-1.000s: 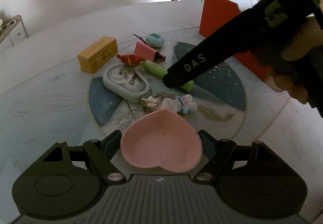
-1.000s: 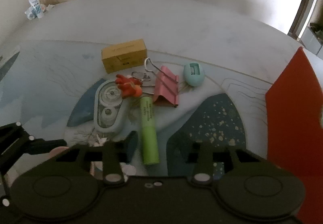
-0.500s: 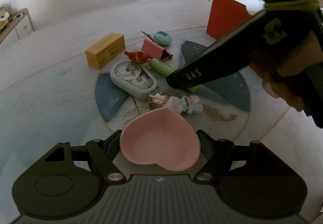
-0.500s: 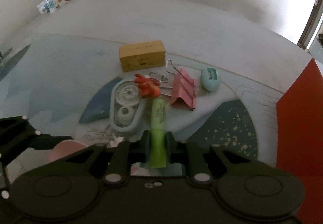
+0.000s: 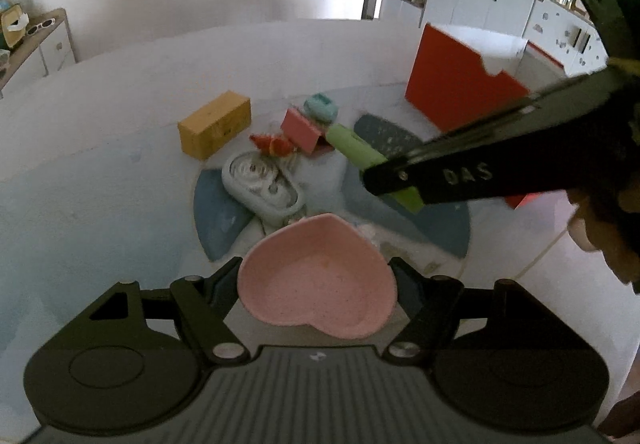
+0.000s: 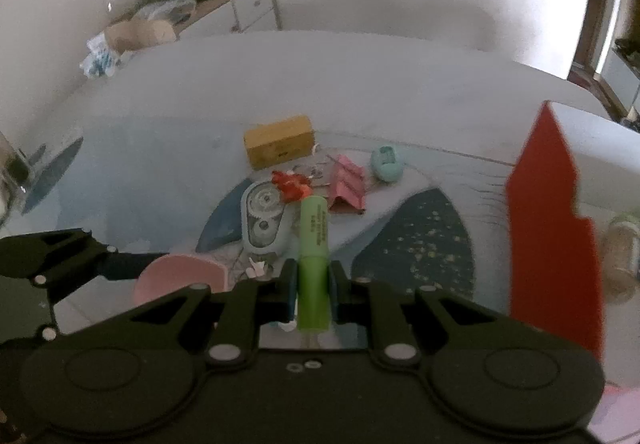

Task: Organize rigid objects
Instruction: 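Grasp the pink heart dish with left tool while right tool grasps the green highlighter, then carry heart dish and highlighter over the red box and lower them inside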

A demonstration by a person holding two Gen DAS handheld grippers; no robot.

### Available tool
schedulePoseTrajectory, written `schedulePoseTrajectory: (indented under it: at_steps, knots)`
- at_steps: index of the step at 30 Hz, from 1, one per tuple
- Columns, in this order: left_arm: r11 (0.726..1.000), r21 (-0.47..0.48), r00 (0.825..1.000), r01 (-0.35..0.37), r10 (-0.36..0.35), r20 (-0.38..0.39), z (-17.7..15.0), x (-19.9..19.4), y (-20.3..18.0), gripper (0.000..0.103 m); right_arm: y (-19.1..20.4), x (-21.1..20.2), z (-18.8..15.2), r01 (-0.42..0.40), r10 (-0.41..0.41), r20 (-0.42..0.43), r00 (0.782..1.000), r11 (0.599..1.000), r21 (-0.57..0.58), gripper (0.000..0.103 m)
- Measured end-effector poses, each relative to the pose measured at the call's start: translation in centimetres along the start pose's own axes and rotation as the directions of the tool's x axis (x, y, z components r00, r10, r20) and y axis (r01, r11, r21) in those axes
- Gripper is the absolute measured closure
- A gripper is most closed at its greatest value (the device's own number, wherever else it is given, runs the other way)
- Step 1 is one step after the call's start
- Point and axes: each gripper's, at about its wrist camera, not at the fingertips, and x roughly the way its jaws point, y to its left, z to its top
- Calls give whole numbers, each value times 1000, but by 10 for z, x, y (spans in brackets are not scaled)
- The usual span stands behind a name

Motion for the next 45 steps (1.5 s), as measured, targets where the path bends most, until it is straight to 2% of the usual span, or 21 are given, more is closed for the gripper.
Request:
schedulePoseTrajectory:
  at_steps: [13,22,34,45]
  knots:
    - [1000,-7,998,28,-27,60,46,-32,-35,25,-36,-75,-2,19,-24,79,997,997,72,88]
    - [997,40,994,65,-68,83,75,-37,-82,25,-88,-109,-14,54,-72,122,990,989,139,88]
    - [993,79,991,88,-95,95,111,-17,-151,25,-178,-136,-40,111,-144,139,980,968,223,88]
    - [993,94,995,67,-74,70,146,23,-209,25,-249,-137,-57,154,-185,106,977,956,250,88]
